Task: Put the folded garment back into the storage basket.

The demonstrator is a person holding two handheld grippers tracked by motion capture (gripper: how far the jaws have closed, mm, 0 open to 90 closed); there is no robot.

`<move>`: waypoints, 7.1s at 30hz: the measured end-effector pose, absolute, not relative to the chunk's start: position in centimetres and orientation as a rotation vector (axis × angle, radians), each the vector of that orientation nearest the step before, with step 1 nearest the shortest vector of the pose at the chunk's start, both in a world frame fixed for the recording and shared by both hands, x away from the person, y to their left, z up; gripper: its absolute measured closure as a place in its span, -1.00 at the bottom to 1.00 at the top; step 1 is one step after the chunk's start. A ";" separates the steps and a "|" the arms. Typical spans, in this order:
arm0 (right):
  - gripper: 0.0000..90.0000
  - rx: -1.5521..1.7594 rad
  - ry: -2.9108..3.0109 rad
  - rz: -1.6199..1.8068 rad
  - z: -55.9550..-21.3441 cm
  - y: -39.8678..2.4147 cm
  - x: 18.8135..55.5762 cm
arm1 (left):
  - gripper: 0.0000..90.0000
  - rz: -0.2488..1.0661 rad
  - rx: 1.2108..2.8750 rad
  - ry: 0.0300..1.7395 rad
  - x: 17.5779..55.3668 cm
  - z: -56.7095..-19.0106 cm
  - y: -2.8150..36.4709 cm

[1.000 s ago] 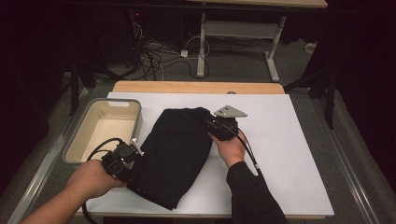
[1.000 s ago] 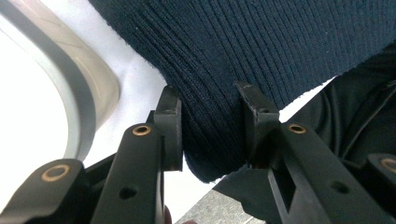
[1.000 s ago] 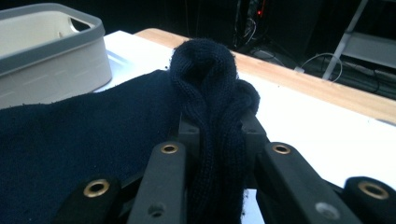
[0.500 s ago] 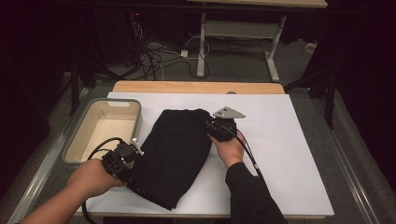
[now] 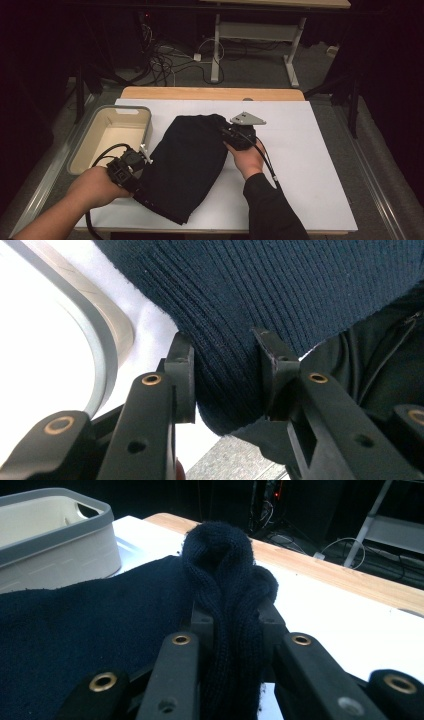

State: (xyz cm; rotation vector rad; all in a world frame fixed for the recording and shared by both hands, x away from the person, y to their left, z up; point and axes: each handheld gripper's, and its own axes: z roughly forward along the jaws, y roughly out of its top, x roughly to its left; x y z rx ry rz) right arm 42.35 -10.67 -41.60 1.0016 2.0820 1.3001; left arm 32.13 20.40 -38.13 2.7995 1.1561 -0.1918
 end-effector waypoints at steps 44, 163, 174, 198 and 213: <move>0.71 0.915 2.021 1.369 -35.9 -8.5 41.8 | 0.40 -0.080 2.865 1.178 32.5 -32.1 22.2; -0.71 0.761 2.338 1.423 -42.0 4.9 46.8 | -0.20 0.013 2.503 1.639 32.0 -33.7 39.2; -1.00 0.781 2.311 1.421 -43.9 0.8 43.1 | -0.15 0.022 2.507 1.653 32.1 -33.1 38.5; -1.00 0.789 2.258 1.368 -46.0 -8.2 35.9 | 0.92 0.281 2.557 1.571 35.2 -34.7 35.3; -1.00 0.853 2.177 1.353 -46.5 -15.2 31.7 | 0.93 0.105 2.618 1.647 37.3 -39.0 35.4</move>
